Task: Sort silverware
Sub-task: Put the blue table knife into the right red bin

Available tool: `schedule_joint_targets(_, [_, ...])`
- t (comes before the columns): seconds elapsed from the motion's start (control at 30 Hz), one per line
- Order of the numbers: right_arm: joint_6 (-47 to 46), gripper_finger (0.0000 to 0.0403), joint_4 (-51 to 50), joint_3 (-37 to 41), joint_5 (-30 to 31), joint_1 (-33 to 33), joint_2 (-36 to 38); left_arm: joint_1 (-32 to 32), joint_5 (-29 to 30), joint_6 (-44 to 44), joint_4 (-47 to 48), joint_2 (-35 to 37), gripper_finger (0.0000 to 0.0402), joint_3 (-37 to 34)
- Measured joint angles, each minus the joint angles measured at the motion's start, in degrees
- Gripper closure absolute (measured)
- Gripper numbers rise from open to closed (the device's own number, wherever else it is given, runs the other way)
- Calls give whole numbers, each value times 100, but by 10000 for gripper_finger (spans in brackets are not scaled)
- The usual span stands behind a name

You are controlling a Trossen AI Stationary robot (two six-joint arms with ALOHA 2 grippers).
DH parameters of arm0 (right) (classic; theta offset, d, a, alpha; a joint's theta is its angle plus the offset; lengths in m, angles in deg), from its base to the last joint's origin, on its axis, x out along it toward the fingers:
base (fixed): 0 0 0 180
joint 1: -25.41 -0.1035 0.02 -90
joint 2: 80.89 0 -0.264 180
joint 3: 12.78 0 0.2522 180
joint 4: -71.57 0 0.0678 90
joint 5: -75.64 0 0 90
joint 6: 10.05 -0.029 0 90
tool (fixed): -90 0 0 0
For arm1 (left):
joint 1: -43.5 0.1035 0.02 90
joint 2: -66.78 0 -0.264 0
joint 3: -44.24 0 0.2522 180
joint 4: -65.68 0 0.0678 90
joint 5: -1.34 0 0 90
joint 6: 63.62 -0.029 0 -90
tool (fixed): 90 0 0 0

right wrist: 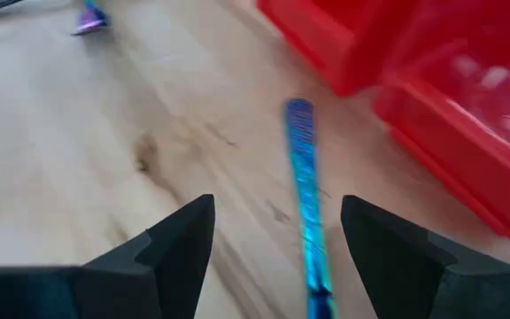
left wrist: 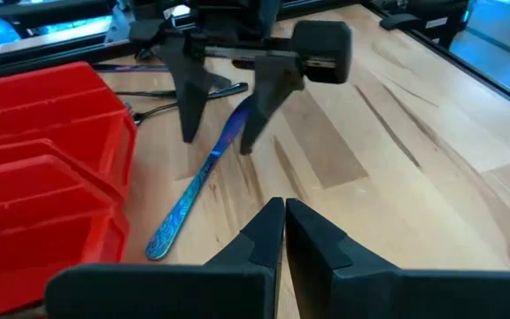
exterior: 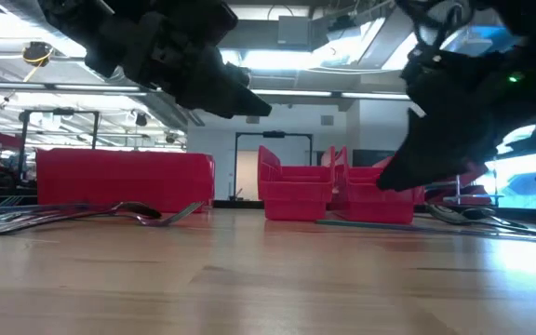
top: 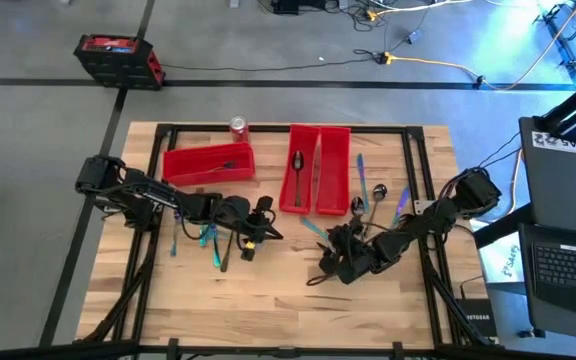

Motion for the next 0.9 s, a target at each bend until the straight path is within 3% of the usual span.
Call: schedule_joint_targets(0.9, [161,171,564,719,-211,170,-50,10,31,35,56,2,401,0])
